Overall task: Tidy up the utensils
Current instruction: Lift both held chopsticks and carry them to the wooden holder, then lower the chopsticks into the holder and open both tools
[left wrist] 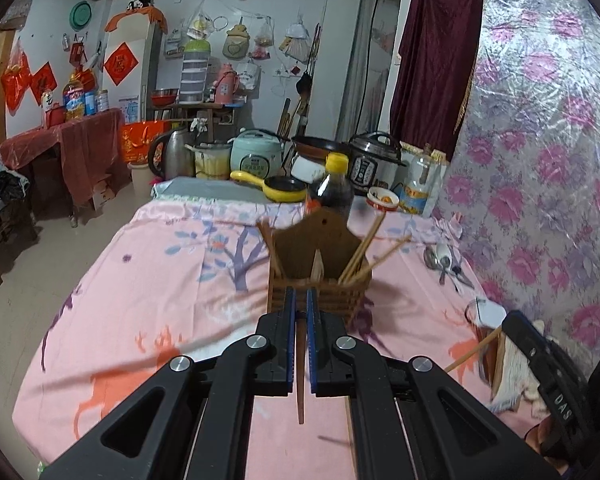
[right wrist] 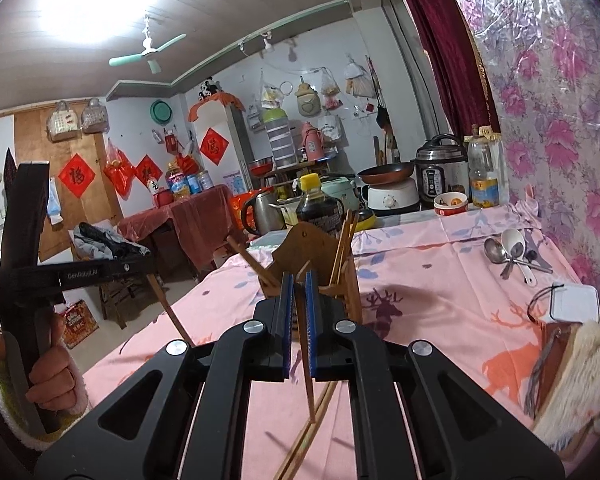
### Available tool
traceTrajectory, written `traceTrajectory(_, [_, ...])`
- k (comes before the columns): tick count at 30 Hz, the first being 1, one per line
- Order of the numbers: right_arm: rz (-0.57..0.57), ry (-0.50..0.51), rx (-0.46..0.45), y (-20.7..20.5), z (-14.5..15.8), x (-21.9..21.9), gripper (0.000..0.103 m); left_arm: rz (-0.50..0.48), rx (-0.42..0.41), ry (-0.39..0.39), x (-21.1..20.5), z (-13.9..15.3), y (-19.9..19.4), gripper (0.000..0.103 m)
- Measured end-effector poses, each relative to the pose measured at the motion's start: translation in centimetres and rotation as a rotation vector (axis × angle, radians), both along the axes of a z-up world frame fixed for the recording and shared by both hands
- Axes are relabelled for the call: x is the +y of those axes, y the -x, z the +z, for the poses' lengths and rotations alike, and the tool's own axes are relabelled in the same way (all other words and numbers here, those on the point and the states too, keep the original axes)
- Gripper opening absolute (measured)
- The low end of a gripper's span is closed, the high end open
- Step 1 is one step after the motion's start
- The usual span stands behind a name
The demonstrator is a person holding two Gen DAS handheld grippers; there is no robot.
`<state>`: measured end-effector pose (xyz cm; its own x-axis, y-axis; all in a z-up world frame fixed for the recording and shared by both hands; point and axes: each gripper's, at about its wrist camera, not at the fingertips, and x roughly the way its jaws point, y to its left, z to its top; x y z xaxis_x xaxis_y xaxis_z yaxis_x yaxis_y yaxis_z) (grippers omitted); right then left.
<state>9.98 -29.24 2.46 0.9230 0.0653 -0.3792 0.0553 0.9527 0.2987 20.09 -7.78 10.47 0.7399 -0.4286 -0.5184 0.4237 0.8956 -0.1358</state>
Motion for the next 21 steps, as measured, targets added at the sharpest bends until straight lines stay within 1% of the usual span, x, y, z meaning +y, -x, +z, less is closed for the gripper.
traceTrajectory(4, [0.0,0.006,-0.017,-2.8,1.2,-0.7,0.007,0.009,-0.044,0.016,-1.3,2.7,-2.6,0.006])
traceTrajectory(10, [0.009,0.023,-0.086,-6.9,4.1,-1.1,0.007,0.025,-0.106,0.036,-2.9,6.6,-6.6,0.006])
traceTrajectory(13, [0.008,0.038,-0.122,-9.3,5.4,-1.1,0.007,0.037,-0.131,0.044,-3.7,7.9,-8.7,0.006])
traceTrajectory(17, [-0.003,0.053,-0.163,-12.7,6.5,-1.1,0.007,0.064,-0.156,0.045,-4.8,8.6,-11.7,0.006])
traceTrajectory(21, [-0.012,0.058,-0.167,-15.9,5.8,-1.2,0.007,0.075,-0.141,0.059,-5.3,7.7,-14.4,0.006])
